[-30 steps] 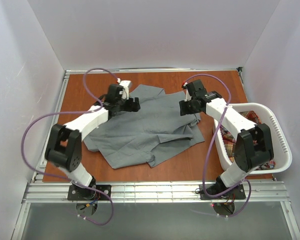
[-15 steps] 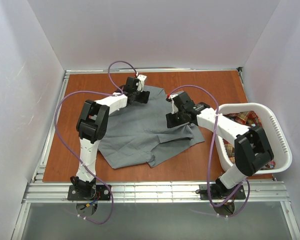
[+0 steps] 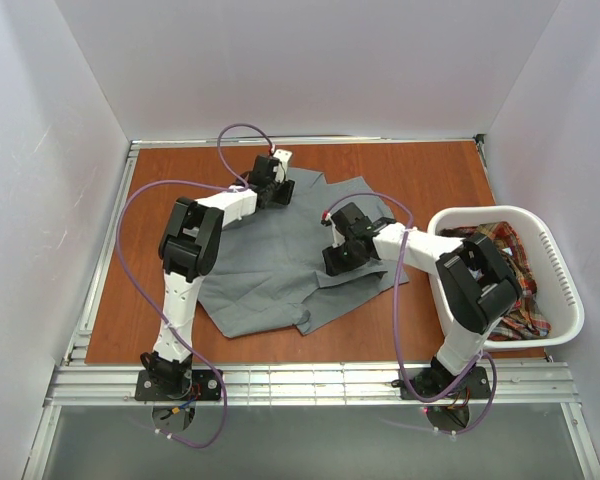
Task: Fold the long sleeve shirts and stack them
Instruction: Flatten the shirt out
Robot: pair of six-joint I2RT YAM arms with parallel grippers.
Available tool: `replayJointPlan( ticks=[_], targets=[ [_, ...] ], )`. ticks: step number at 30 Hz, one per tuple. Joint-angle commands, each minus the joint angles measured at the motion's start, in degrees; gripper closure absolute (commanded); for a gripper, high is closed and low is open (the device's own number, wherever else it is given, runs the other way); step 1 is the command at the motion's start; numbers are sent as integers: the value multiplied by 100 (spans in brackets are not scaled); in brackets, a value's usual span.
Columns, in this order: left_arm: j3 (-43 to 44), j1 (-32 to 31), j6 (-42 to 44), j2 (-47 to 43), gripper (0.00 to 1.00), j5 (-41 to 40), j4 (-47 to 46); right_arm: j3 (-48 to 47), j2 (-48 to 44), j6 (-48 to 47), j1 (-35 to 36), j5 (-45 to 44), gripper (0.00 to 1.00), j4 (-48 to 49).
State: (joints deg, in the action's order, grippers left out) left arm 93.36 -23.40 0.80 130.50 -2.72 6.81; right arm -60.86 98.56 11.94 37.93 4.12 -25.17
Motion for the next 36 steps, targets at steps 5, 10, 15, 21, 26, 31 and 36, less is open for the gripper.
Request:
replayJointPlan(
  ticks=[5,10,15,21,26,31,36],
  targets=[
    [305,678,-668,309,14,191,75,530,242,273,30,449,47,56],
    [498,1029,-1168,573,11,501,110,707,190,238,21,432,47,30],
    [771,1469,-1775,767,10,343,382,751,163,221,30,458,47,30],
    [833,1645,-1671,363,7,-290,383,620,137,185,30,484,46,38],
    [350,1409,-1189,-471,6,263,137,242,31,115,30,414,47,-41],
    [-405,486,-186,-1333,6,-105,128,-355,-83,-17,12,72,47,-321],
    [-1021,-93,-255,-1720,6,-80,145,-717,-582,27,-206,-350,46,-524]
  ],
)
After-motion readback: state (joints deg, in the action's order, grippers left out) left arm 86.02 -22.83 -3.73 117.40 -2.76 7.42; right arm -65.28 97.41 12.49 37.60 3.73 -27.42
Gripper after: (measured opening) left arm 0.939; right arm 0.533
